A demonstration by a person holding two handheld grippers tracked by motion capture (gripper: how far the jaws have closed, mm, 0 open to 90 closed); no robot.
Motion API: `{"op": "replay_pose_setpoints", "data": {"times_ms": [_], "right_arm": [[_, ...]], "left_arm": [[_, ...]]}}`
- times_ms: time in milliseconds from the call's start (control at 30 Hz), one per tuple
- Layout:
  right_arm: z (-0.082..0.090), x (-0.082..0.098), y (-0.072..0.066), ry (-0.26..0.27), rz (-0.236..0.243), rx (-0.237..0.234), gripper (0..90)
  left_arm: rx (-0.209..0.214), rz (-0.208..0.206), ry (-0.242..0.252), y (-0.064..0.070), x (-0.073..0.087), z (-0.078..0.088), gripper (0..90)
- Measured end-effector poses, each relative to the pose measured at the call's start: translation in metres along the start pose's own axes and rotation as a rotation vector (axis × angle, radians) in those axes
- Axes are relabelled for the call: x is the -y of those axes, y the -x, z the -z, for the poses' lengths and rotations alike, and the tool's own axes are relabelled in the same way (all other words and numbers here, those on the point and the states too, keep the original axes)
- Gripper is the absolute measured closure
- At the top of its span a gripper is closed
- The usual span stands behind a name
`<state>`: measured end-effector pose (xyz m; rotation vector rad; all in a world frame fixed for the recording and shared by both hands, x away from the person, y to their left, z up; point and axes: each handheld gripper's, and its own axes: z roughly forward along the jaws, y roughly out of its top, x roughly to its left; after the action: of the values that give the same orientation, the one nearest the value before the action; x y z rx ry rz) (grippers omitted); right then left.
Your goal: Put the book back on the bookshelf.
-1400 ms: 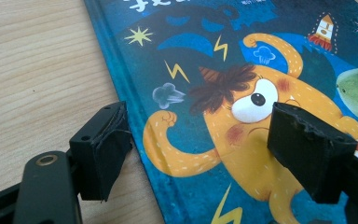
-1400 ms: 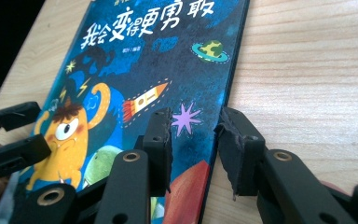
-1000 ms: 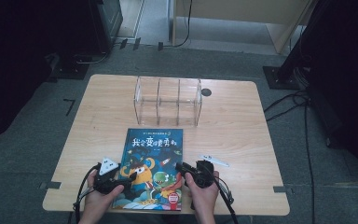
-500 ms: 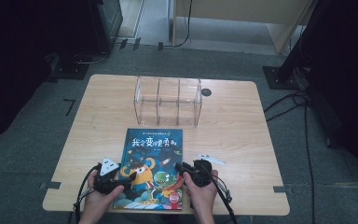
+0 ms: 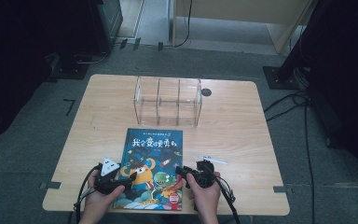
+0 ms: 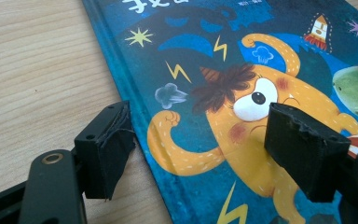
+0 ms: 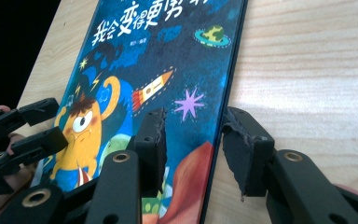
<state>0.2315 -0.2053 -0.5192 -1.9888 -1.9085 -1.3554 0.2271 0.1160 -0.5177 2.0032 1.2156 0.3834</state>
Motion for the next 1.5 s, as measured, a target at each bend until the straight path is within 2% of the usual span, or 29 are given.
{"op": "replay_pose_setpoints", "data": {"times_ms": [300,400,467,533,633,867,1000,1067,1200,1267,1400,1500], "right_arm": [[-0.001,-0.006,0.006,-0.037,-0.058,-0.048,61.4],[-0.001,-0.007,0.007,-0.045,-0.062,-0.054,61.7],[0.000,-0.007,0.007,-0.041,-0.061,-0.060,62.3],[0.003,-0.009,0.006,-0.030,-0.079,-0.081,62.6],[0.006,-0.011,0.005,-0.022,-0.074,-0.095,62.5],[0.004,-0.010,0.003,-0.028,-0.046,-0.067,62.4],[0.001,-0.010,0.004,-0.040,-0.050,-0.054,62.2],[0.001,-0.010,0.005,-0.039,-0.054,-0.063,62.2],[0.007,-0.013,0.005,-0.005,-0.070,-0.116,62.3],[0.010,-0.014,0.004,0.002,-0.070,-0.131,62.1],[0.005,-0.011,0.005,-0.019,-0.057,-0.102,61.7],[0.003,-0.010,0.006,-0.026,-0.063,-0.099,61.4]], "left_arm": [[0.002,0.001,-0.001,-0.001,0.000,0.001,26.7],[-0.004,-0.001,-0.002,0.000,0.000,0.001,26.7],[-0.003,0.000,-0.001,0.000,0.000,0.001,26.6],[0.006,0.012,0.003,-0.001,0.000,0.001,26.3],[0.015,0.022,0.006,-0.002,0.000,0.001,26.2],[0.002,0.010,0.001,-0.001,0.000,0.001,26.2],[-0.005,0.004,-0.001,0.000,0.000,0.001,26.2],[0.000,0.008,0.001,-0.001,0.000,0.001,26.2],[0.029,0.039,0.007,-0.005,0.000,0.002,26.0],[0.034,0.038,0.006,-0.004,-0.001,0.002,24.9],[0.009,0.010,0.000,0.000,-0.001,0.000,21.4],[0.007,0.013,-0.001,0.000,-0.001,0.000,21.1]]}}
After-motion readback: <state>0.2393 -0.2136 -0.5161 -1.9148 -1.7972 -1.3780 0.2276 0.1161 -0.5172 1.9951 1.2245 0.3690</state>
